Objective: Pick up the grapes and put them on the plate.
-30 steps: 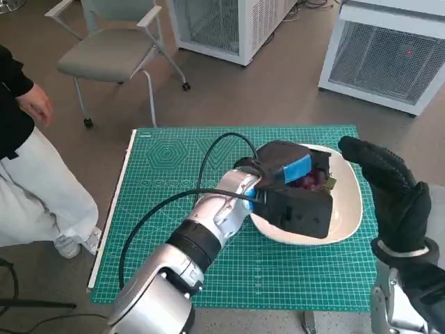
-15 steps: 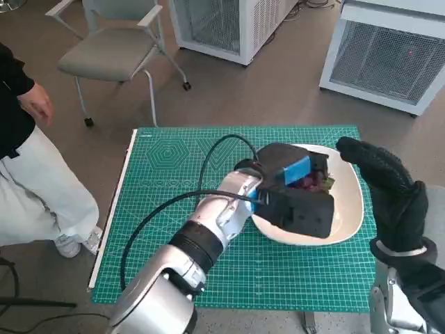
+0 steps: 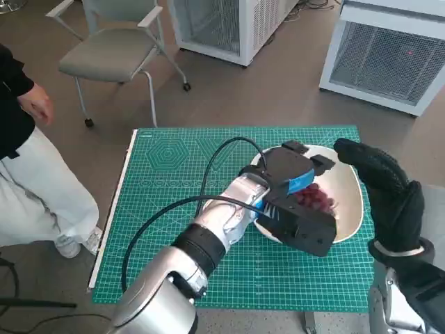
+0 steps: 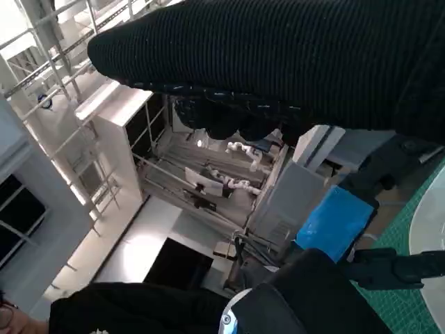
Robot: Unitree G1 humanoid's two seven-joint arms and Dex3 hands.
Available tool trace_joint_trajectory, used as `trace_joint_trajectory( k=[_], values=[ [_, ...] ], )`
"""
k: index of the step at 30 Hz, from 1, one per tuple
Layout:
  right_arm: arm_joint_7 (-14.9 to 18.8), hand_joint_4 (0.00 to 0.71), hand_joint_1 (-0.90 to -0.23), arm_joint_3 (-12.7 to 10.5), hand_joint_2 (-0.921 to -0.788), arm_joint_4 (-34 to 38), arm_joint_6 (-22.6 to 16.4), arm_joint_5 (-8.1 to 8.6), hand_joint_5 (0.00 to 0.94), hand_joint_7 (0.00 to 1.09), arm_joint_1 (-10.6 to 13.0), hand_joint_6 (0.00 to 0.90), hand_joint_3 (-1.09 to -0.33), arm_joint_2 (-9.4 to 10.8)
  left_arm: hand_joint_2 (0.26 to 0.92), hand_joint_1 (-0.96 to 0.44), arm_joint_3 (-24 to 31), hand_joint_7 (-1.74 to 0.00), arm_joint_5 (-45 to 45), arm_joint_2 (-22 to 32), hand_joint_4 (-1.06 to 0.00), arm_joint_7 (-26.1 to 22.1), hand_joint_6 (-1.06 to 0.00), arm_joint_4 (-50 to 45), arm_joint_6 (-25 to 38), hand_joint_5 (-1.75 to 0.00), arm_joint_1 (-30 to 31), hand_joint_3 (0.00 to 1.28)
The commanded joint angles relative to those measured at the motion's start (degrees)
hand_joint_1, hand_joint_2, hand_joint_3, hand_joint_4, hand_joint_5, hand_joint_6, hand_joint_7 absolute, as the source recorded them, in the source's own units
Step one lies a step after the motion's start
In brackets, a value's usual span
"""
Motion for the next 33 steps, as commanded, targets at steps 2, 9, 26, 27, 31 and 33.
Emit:
trace_joint_trajectory(
  k=[2, 9, 26, 27, 31, 33],
  values=[
    [-0.1, 0.335, -0.598, 0.1, -0.921, 0.9, 0.6, -0.57, 0.002, 0.68, 0.3, 0.004, -0.726, 0.1, 0.830, -0.42, -0.3, -0.08, 0.1, 0.3, -0.09, 1.5, -0.25, 0.9, -1.1, -0.01, 0.1, 0.01],
    [0.0, 0.335, -0.602, 0.2, -0.921, 1.1, 0.5, -0.62, 0.001, 0.68, 0.1, 0.005, -0.725, 0.1, 0.843, -0.41, -0.1, -0.08, 0.1, 1.7, -0.11, 3.7, -0.27, 0.4, -2.5, -0.01, 0.9, 0.01],
    [0.7, 0.334, -0.596, 0.1, -0.921, 2.0, 0.2, 0.20, 0.001, 0.68, -0.4, 0.003, -0.729, 0.0, 0.921, -0.44, 10.2, -0.03, -8.3, 11.3, -0.12, 17.9, -0.22, -7.4, -15.8, 0.00, 13.5, 0.16],
    [0.7, 0.334, -0.596, 0.1, -0.921, 2.0, 0.2, 0.19, 0.001, 0.68, -0.4, 0.003, -0.728, 0.0, 0.921, -0.45, 10.8, -0.02, -8.6, 11.7, -0.12, 19.2, -0.21, -7.9, -16.7, 0.00, 14.5, 0.18],
    [0.6, 0.334, -0.597, 0.2, -0.921, 1.7, 0.4, 0.19, 0.001, 0.68, -0.4, 0.003, -0.728, 0.0, 0.921, -0.50, 13.8, -0.01, -11.5, 12.8, -0.11, 21.9, -0.20, -9.4, -21.6, 0.00, 18.4, 0.28],
    [0.6, 0.334, -0.597, 0.2, -0.921, 1.5, 0.5, 0.24, 0.001, 0.68, -0.5, 0.003, -0.728, 0.1, 0.921, -0.54, 16.2, -0.01, -14.7, 13.1, -0.12, 20.7, -0.19, -9.9, -25.3, -0.01, 20.6, 0.33]
  ],
)
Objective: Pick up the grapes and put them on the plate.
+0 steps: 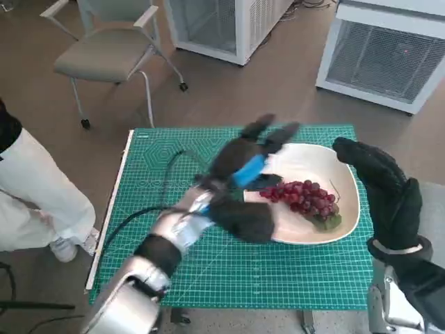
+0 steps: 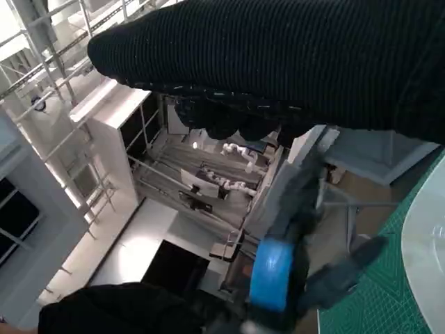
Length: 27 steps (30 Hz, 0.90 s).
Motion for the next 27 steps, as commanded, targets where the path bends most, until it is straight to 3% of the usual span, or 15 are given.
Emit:
trace_joint_trajectory(
  k=[1, 9, 17, 21, 27],
  values=[
    [0.4, 0.334, -0.597, 0.2, -0.921, 0.1, 0.6, 0.07, 0.001, 0.68, 0.1, 0.003, -0.728, 0.2, 0.921, -0.56, 5.0, -0.01, -6.8, 0.9, -0.12, -1.0, -0.19, -2.2, -8.1, -0.01, 5.2, 0.36],
    [0.4, 0.335, -0.599, 0.3, -0.921, -0.3, 0.7, 0.16, 0.001, 0.68, 0.3, 0.003, -0.728, 0.2, 0.921, -0.64, 13.1, 0.00, -24.2, 0.1, -0.15, -19.0, -0.19, -5.5, -17.4, -0.02, 12.4, 0.40],
    [0.3, 0.335, -0.600, 0.4, -0.921, 0.0, 0.8, 0.09, 0.001, 0.68, 0.0, 0.002, -0.727, 0.5, 0.921, -0.62, 19.8, -0.01, -41.5, -1.4, -0.19, -38.4, -0.21, -11.1, -15.5, -0.02, 17.2, 0.24],
    [0.3, 0.335, -0.600, 0.5, -0.921, 0.0, 1.0, 0.16, 0.001, 0.68, -0.1, 0.002, -0.727, 0.6, 0.921, -0.61, 22.5, -0.02, -47.0, -1.4, -0.21, -44.6, -0.23, -14.8, -12.5, -0.02, 19.1, 0.17],
    [0.6, 0.336, -0.601, 0.6, -0.921, 0.2, 1.4, 0.59, 0.001, 0.68, -0.3, 0.003, -0.726, 0.7, 0.921, -0.60, 25.1, -0.02, -50.7, -0.9, -0.23, -49.4, -0.26, -20.1, -8.9, -0.02, 21.5, 0.14]
  ],
)
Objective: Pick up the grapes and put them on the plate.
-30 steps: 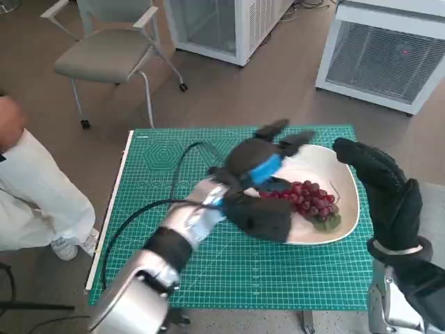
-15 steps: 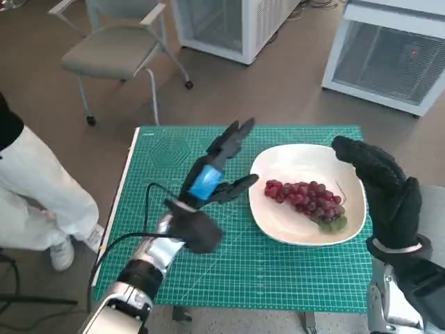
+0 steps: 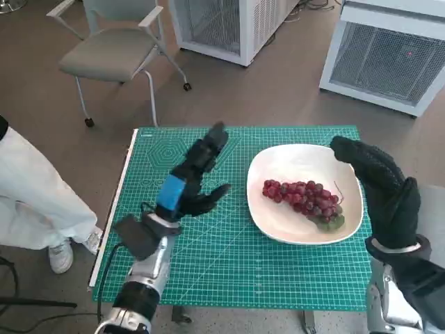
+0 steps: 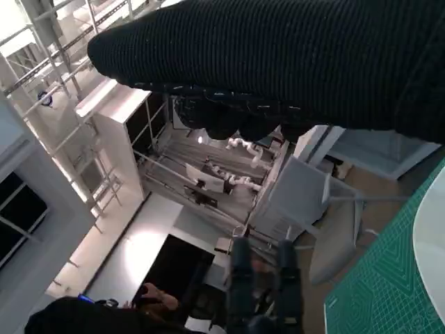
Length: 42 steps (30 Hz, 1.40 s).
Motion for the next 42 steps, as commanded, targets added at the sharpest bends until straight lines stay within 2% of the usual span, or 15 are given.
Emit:
trace_joint_trajectory(
  k=[1, 15, 42],
  values=[
    [0.6, 0.336, -0.601, 0.2, -0.921, 0.6, 1.1, 0.56, 0.001, 0.68, 0.0, 0.003, -0.726, 0.4, 0.921, -0.60, 2.3, -0.02, -2.8, 0.7, -0.23, -3.4, -0.26, -4.5, 2.7, -0.02, 2.3, 0.14],
    [1.1, 0.335, -0.598, 0.2, -0.921, 0.7, 1.3, 0.67, 0.001, 0.68, -0.3, 0.008, -0.727, 0.7, 0.921, -0.56, 5.7, -0.01, -3.1, 0.8, -0.25, -6.2, -0.26, -9.7, 5.4, -0.02, 5.1, 0.15],
    [1.4, 0.337, -0.599, -0.2, -0.921, 1.6, 1.2, 0.68, 0.002, 0.69, -1.0, 0.008, -0.725, 0.5, 0.921, -0.55, 7.2, -0.01, -4.2, 0.3, -0.28, -8.5, -0.27, -13.7, 7.6, -0.01, 7.3, 0.14]
  ],
)
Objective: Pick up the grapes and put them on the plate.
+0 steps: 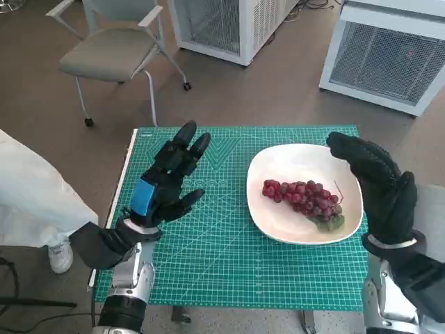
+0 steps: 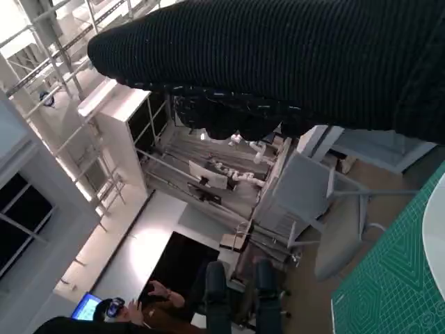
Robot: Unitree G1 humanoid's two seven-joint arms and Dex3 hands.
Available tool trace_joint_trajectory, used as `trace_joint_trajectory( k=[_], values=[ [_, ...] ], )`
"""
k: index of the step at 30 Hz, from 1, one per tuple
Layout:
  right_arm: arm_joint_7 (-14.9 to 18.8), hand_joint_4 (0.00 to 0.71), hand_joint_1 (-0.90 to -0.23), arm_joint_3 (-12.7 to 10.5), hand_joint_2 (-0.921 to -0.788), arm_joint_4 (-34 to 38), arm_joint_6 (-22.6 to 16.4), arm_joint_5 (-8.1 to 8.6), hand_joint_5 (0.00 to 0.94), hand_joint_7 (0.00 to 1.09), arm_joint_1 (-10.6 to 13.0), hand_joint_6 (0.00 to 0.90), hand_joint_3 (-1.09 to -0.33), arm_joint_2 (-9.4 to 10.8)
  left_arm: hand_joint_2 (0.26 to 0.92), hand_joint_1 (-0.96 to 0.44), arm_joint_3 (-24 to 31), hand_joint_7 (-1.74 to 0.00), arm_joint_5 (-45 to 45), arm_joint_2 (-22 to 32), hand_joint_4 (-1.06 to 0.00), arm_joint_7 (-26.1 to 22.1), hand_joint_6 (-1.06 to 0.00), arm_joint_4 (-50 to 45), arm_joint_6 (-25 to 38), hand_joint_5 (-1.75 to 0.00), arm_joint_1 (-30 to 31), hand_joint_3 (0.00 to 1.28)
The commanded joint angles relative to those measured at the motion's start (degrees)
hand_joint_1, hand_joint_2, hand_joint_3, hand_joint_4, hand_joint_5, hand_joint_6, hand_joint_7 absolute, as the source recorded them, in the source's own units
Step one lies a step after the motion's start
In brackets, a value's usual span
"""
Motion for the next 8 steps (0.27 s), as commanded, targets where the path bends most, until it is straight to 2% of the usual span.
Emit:
trace_joint_trajectory(
  k=[1, 8],
  values=[
    [0.7, 0.337, -0.599, -0.1, -0.921, 0.7, 0.5, 0.19, 0.002, 0.69, 0.3, 0.008, -0.725, -0.2, 0.921, -0.55, 0.7, -0.01, -0.7, -0.1, -0.28, -0.5, -0.27, -0.9, 0.6, -0.01, 1.1, 0.14],
    [0.8, 0.337, -0.602, -0.3, -0.921, 0.8, 0.5, 0.28, 0.001, 0.69, 0.3, 0.008, -0.724, -0.3, 0.921, -0.54, 1.1, -0.01, -0.9, -0.3, -0.28, -1.0, -0.28, -0.7, 0.7, -0.01, 1.2, 0.14]
  ],
)
